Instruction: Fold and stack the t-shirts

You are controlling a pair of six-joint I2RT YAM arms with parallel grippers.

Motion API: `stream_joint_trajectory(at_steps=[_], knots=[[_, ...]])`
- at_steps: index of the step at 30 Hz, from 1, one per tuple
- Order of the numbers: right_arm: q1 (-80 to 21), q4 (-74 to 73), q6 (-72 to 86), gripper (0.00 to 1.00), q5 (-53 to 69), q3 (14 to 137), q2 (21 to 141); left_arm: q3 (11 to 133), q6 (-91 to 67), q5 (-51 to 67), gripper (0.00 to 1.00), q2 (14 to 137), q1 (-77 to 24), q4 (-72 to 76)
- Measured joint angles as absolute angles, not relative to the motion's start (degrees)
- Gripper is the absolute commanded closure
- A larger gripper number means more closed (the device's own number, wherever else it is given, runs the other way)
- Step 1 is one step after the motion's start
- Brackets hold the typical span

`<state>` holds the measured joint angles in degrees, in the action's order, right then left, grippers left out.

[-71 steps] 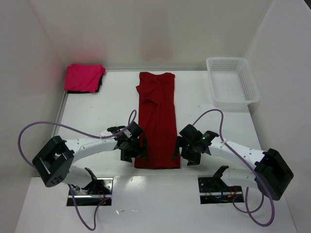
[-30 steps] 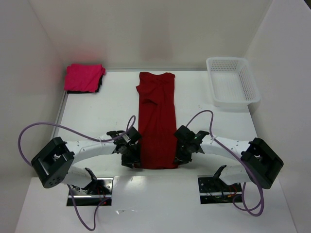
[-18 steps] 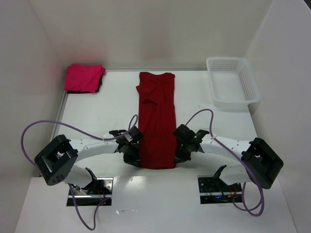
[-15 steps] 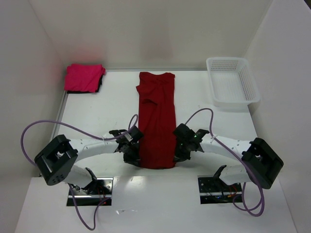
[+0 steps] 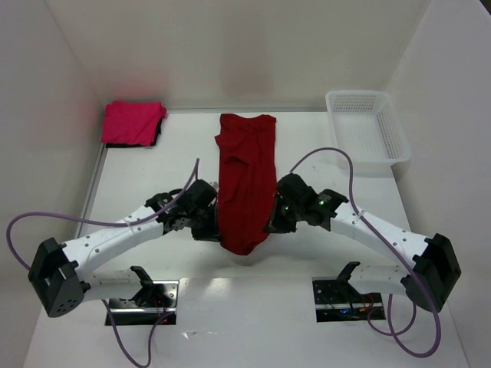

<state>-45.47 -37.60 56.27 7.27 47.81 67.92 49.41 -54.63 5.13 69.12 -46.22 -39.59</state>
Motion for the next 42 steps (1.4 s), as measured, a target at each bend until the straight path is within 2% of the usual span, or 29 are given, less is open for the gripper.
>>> stream_joint_trajectory(at_steps=[6,14,19,25,37,41,42], knots=[[-40.4,-38.1,52.0,1.00,6.2,54.5,69.5,57.5,-49.3,4.1,1.00,70.5,-39.7,-41.2],[-27.6,-37.0,44.8,1.00,5.6,61.2,79.4,65.6,-39.9,5.5,1.00,83.3,-27.9,-39.0],[-24.7,-34.3,42.4,1.00,5.8,66.5,87.0,73.8,-34.4,8.8,1.00,93.5,-21.2,-36.6],[-22.6,-32.3,40.5,1.00,6.5,72.1,94.7,82.8,-29.6,12.0,1.00,104.2,-19.0,-34.3],[-19.3,-29.5,38.0,1.00,8.6,83.0,108.7,93.7,-24.7,17.1,1.00,116.6,-14.3,-33.4],[-18.1,-28.6,37.5,1.00,9.3,84.8,112.8,97.6,-22.9,19.0,0.99,120.6,-14.3,-33.4],[-17.9,-28.5,37.4,1.00,9.5,84.9,113.6,98.3,-22.5,19.3,0.96,121.4,-14.3,-33.4]])
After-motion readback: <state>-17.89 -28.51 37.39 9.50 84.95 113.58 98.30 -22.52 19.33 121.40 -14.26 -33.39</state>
